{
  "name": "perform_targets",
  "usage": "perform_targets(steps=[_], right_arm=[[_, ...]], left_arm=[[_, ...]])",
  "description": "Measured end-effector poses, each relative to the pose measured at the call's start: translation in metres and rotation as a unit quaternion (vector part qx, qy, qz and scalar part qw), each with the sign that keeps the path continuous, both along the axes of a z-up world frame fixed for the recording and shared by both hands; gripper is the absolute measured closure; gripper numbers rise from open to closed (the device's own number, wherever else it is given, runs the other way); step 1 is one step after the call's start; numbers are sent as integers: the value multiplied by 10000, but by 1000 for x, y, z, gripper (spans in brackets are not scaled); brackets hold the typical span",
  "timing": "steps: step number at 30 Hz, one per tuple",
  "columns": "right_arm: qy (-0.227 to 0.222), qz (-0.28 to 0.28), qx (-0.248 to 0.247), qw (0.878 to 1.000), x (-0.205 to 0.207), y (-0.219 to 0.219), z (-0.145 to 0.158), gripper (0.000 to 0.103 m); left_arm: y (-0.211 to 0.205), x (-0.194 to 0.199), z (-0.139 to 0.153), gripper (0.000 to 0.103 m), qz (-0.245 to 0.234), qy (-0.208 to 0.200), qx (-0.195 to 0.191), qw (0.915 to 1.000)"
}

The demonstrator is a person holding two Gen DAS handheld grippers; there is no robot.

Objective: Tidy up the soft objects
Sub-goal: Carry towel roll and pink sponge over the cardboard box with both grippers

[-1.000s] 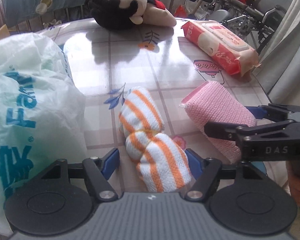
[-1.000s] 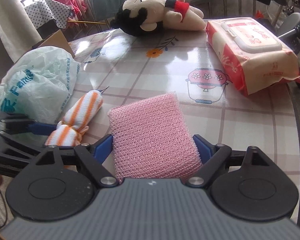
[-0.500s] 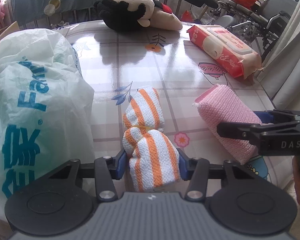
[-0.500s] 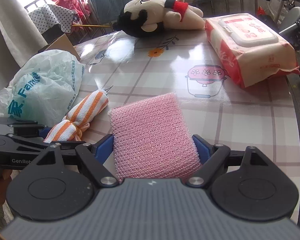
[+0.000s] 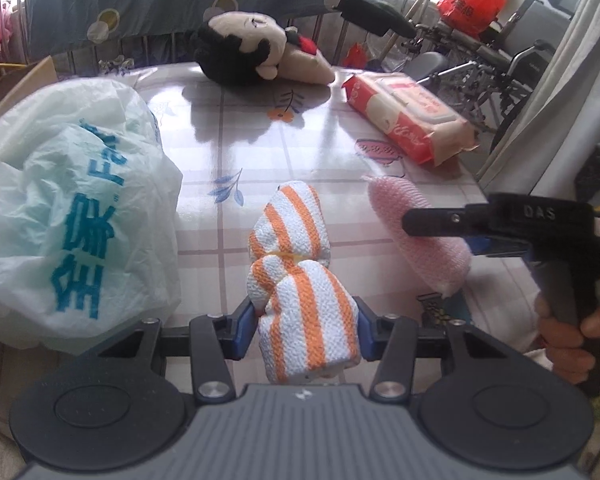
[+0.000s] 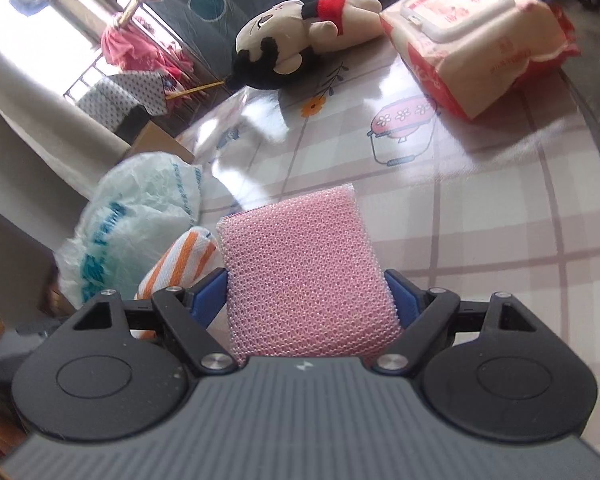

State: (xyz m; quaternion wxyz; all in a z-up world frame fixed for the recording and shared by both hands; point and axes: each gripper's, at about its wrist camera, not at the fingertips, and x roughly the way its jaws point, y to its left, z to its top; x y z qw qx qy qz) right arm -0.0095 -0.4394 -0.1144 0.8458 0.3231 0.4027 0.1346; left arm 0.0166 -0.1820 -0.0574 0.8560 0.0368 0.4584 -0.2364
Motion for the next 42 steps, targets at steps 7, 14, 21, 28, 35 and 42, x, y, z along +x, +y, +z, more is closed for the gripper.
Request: perform_targets(steps=[7, 14, 21, 28, 35, 42], right_arm=[[-365, 154, 454, 9982, -2, 34, 32, 20], [-961, 908, 369, 9905, 17, 119, 102, 20], [-1524, 1885, 251, 9698, 40, 225, 173, 20], [-1390, 2576, -135, 9561, 85, 323, 200, 20], [-933, 3382, -749, 9334, 143, 424, 198, 20], [-516, 4332, -1534, 8866, 172, 522, 167, 21]], left_arm=[[42, -22, 48, 53, 127, -405, -153, 9990], [119, -33, 99, 53, 654, -853, -361, 9936], [215, -41, 129, 53, 1457, -1174, -492, 9811], [294, -12, 129, 53, 2046, -1181, -732, 9689], [352, 32, 114, 52, 2444, -1249, -824, 9581], [405, 62, 87, 53, 2975, -1148, -720, 9451]])
